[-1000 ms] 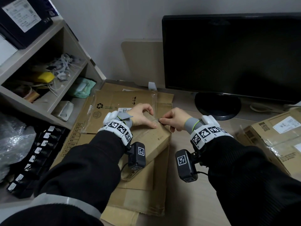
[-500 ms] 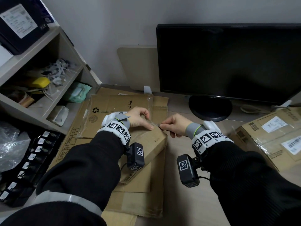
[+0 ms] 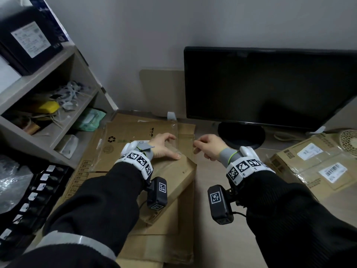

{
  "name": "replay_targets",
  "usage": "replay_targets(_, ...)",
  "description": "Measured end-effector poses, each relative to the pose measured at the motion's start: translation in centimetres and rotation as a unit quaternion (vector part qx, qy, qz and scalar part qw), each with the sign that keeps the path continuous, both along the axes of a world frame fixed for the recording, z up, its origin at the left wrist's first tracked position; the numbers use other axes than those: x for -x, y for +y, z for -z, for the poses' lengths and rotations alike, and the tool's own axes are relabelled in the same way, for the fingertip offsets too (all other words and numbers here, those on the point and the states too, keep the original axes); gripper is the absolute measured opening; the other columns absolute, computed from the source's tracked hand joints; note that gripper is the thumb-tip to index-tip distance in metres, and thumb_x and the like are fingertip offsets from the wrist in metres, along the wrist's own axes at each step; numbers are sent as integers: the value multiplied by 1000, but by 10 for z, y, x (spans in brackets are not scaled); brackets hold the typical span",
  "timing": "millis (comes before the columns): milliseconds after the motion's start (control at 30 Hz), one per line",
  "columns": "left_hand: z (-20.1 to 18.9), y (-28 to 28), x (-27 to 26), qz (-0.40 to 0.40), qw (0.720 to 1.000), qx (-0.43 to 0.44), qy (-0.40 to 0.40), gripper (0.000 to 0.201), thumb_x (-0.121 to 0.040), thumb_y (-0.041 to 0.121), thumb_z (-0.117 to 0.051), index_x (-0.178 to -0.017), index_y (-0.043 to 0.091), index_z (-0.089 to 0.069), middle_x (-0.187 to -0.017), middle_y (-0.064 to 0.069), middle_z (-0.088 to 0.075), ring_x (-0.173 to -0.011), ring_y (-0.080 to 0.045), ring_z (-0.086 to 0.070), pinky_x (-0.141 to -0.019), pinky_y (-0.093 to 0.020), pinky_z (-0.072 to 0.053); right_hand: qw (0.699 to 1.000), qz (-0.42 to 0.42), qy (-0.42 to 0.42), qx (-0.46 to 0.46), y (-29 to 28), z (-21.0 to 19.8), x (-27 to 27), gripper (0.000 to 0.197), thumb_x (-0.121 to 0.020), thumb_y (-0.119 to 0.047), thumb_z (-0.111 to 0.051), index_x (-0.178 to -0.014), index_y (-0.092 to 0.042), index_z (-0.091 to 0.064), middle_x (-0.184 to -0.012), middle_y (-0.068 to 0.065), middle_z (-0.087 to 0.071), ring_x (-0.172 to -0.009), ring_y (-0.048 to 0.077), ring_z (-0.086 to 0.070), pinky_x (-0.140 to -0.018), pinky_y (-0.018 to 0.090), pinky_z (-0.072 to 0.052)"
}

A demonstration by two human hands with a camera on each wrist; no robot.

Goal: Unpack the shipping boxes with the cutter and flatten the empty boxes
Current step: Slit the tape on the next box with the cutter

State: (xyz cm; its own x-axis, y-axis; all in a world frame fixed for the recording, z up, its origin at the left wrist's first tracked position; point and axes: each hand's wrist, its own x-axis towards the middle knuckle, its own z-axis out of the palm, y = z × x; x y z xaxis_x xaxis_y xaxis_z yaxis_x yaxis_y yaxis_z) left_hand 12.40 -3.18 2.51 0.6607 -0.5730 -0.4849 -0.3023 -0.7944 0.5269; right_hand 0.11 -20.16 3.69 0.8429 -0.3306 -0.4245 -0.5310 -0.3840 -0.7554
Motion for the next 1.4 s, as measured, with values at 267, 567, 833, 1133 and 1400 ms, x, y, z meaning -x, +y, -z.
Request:
replay_targets(267, -15, 36, -6, -89, 985, -111, -99, 63, -76, 73, -57, -106, 17, -61, -106, -1, -58, -98, -21, -54, -81, -30, -42, 997, -35, 8, 67, 17, -7, -17, 21, -91, -25, -53, -101, -9, -62, -86, 6, -63, -60, 14, -46, -50, 24, -34)
replay_targets(567, -1, 101, -20, -189, 980, -57, -33, 54, -83, 51, -65, -119, 15, -45, -117, -6, -51, -109, -28, -51, -86, -34, -43, 993, -20, -10, 112, 27, -5, -25, 27, -95, -27, -48, -112, -10, -60, -96, 6, -58, -91, 25, -55, -73, 27, -39)
replay_targets(833, -27, 39, 4, -35, 986, -56, -156, 93, -71, 32, -75, -147, 43, -23, -161, 0, 2, -147, -25, 13, -113, -58, 11, 990, 55, 43, 119, 22, 8, -19, 35, -97, -28, -38, -117, -8, -59, -113, 15, -64, -103, 33, -60, -76, 29, -43)
replay_targets(1133, -4, -35, 35, -19, 983, -113, -141, 74, -75, 63, -59, -141, 41, -35, -153, 2, -28, -144, -26, -9, -106, -67, 9, 998, 66, 17, -5, 4, 13, 1, 10, -99, -18, -34, -105, -21, -41, -96, 1, -68, -61, 23, -65, -38, 20, -33)
replay_targets(1400, -8, -45, 18, -23, 979, -181, -88, 56, -88, 65, -38, -136, 37, -41, -147, -1, -35, -137, -32, -24, -110, -59, -9, 996, 12, 45, -79, -2, 18, -3, 13, -99, -17, -35, -102, -18, -47, -103, 0, -67, -67, 20, -69, -37, 17, -26)
